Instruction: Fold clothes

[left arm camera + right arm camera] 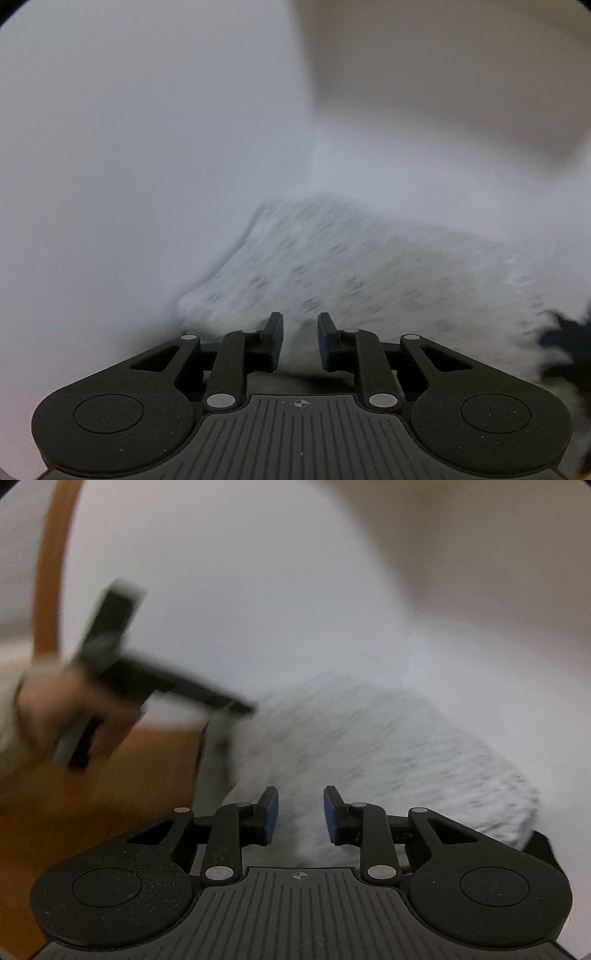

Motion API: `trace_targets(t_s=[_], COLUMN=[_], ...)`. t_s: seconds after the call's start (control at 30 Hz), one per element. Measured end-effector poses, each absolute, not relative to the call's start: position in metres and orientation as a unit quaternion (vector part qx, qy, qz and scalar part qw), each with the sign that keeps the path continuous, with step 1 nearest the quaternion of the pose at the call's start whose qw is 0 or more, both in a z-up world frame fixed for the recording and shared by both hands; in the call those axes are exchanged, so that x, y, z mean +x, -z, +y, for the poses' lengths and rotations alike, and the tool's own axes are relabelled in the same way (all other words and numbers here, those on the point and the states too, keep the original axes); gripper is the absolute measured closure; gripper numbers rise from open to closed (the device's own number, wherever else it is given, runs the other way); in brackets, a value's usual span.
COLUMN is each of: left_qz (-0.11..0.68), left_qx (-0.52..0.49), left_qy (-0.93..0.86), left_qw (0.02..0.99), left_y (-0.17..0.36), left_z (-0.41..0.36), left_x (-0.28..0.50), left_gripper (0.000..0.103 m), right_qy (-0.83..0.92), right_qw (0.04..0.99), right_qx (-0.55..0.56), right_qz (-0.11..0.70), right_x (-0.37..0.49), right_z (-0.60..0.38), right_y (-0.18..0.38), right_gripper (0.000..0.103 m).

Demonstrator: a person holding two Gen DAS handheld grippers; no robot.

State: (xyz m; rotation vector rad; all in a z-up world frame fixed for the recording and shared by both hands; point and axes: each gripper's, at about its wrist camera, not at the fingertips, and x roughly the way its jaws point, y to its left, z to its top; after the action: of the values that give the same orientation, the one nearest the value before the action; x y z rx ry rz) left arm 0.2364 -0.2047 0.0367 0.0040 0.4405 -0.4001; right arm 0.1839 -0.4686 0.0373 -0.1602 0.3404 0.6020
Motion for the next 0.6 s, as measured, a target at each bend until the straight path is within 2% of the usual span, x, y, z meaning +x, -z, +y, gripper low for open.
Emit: trace_targets(t_s=[0.1,0.2,0.33,0.47,0.6], left_qz=[0.207,0.246,0.256,0.265,0.243], left_qx=[0.015,0.052,0.053,0.042,0.023], left_qy=[0.24,0.229,0.229,0.228,0.246], left_qw=[0.948,0.941,0.938,0.936,0.938], left_y=[-0.044,-0.027,-0.019,-0.026,-0.054], left_z=[-0.217,-0.225,-0.218,-0.217,-0.224], left_x=[0.222,0.231,0.234,0.241,0.243], left_gripper=[0.08,0.08,0.08,0.08,0.08], right_qy=[-0.321,-0.328,-0.311,-0.234,-0.167], right_qw=[0.927,0.92,0.931,0.958,0.968], right_qx=[-0.046,-0.088,-0.073,-0.086,-0.06], right_qz=[0.187,0.194,0.177,0.141,0.178], right_x=[0.186,0.174,0.18,0.221,0.284], right_z=[-0.477,-0.468,-0.489,-0.51,-0.533], right_y=[-0.032,-0.018,-0.036,-0.048,-0.033], right_gripper=[0.079,0.078,0.079,0.079,0.08])
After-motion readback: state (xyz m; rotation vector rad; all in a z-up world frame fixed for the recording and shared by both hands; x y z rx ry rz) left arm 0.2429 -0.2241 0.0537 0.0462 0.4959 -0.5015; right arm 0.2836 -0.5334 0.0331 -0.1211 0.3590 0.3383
